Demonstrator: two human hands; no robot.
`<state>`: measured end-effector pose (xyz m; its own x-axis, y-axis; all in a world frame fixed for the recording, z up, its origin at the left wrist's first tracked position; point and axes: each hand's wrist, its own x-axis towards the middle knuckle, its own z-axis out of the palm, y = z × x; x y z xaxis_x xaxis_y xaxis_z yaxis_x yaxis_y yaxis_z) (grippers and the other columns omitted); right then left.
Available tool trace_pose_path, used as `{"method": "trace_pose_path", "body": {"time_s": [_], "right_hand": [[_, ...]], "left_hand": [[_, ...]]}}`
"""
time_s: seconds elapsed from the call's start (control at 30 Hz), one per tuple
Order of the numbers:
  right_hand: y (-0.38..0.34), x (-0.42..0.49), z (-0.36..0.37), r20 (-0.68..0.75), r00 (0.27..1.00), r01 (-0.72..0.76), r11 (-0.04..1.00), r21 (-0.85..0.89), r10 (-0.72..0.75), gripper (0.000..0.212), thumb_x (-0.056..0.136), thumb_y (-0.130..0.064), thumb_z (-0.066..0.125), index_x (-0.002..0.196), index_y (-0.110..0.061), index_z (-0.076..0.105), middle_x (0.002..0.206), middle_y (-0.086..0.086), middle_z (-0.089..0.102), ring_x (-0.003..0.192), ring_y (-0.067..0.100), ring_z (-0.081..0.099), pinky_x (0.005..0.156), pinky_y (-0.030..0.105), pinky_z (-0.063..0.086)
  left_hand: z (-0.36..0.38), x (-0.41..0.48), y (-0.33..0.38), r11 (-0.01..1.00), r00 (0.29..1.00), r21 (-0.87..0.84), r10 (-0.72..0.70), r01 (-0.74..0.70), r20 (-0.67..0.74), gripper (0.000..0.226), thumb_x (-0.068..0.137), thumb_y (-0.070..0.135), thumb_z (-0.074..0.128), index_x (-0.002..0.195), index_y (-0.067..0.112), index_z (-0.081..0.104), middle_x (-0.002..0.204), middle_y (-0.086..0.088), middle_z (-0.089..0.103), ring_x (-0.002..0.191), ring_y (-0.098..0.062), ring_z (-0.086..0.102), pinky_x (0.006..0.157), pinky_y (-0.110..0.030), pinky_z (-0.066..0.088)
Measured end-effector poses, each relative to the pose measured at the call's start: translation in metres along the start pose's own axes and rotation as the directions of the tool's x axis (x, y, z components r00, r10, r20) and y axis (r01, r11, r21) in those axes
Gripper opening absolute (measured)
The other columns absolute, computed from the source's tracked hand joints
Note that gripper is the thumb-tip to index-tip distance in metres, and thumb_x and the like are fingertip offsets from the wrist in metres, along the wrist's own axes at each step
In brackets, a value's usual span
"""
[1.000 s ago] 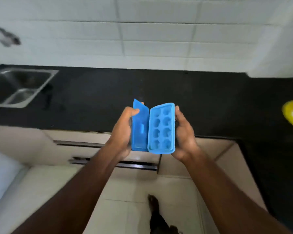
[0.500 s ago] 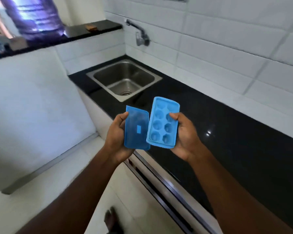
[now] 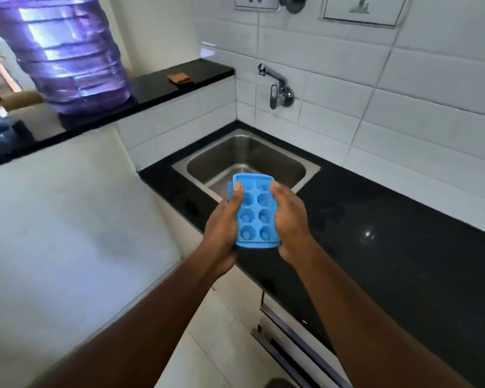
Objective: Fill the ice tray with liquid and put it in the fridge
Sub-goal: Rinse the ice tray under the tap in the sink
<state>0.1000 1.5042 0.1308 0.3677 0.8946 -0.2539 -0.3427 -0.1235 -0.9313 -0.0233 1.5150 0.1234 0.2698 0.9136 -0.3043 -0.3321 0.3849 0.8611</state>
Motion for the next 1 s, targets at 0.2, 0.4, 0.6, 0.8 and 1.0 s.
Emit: {"method": "trace_pose_path", "body": {"time_s": [0.2,0.4,0.6,0.8,1.0], "right_hand": [[0.006,0.078,0.051,0.014,0.999,-0.042,0.998,0.045,0.042,0.028,0.108,-0.033,0.05,0.118,-0.015,0.068,0.105,0.012,0.079,0.089,0.03,0.079,0.073,0.044,0.065],[0.012,0.164,0.06,0.136,0.972,-0.212,0.966,0.15,0.192,0.04,0.103,-0.035,0.052,0.136,-0.016,0.064,0.125,0.016,0.074,0.11,0.039,0.073,0.085,0.053,0.062],[-0.008,0.254,0.073,-0.007,0.967,-0.247,0.939,0.241,0.256,0.037,0.101,-0.03,0.054,0.131,-0.012,0.067,0.115,0.014,0.078,0.096,0.034,0.078,0.073,0.046,0.063],[-0.022,0.318,0.08,-0.159,0.944,-0.237,0.928,0.286,0.29,0.034,0.094,-0.018,0.053,0.124,-0.014,0.068,0.108,0.013,0.08,0.085,0.027,0.08,0.067,0.039,0.061],[-0.029,0.355,0.104,-0.308,0.894,-0.23,0.924,0.306,0.325,0.021,0.096,-0.018,0.054,0.112,-0.014,0.067,0.09,0.009,0.082,0.069,0.024,0.079,0.063,0.037,0.058]], "left_hand": [[-0.036,0.101,0.029,0.998,0.999,0.041,-0.043,0.042,0.015,0.053,0.093,0.054,0.066,0.13,0.016,0.065,0.116,-0.012,0.077,0.104,-0.034,0.076,0.09,-0.054,0.061],[-0.044,0.208,0.048,0.977,0.997,0.204,-0.066,0.055,0.047,0.047,0.1,0.059,0.051,0.116,0.023,0.076,0.11,-0.011,0.079,0.1,-0.033,0.077,0.089,-0.054,0.061],[-0.028,0.355,0.105,0.899,0.998,0.435,-0.024,0.048,-0.061,0.051,0.094,0.066,0.055,0.097,0.017,0.07,0.088,0.0,0.071,0.074,-0.016,0.066,0.059,-0.029,0.05],[0.041,0.514,0.139,0.789,0.993,0.606,0.044,-0.103,0.112,0.044,0.09,0.049,0.072,0.102,0.008,0.069,0.081,-0.005,0.069,0.07,-0.021,0.063,0.06,-0.031,0.056],[0.097,0.565,0.134,0.415,0.92,0.824,0.101,-0.385,0.379,0.057,0.074,0.077,0.066,0.072,0.021,0.072,0.074,0.004,0.072,0.08,-0.019,0.068,0.064,-0.025,0.047]]}}
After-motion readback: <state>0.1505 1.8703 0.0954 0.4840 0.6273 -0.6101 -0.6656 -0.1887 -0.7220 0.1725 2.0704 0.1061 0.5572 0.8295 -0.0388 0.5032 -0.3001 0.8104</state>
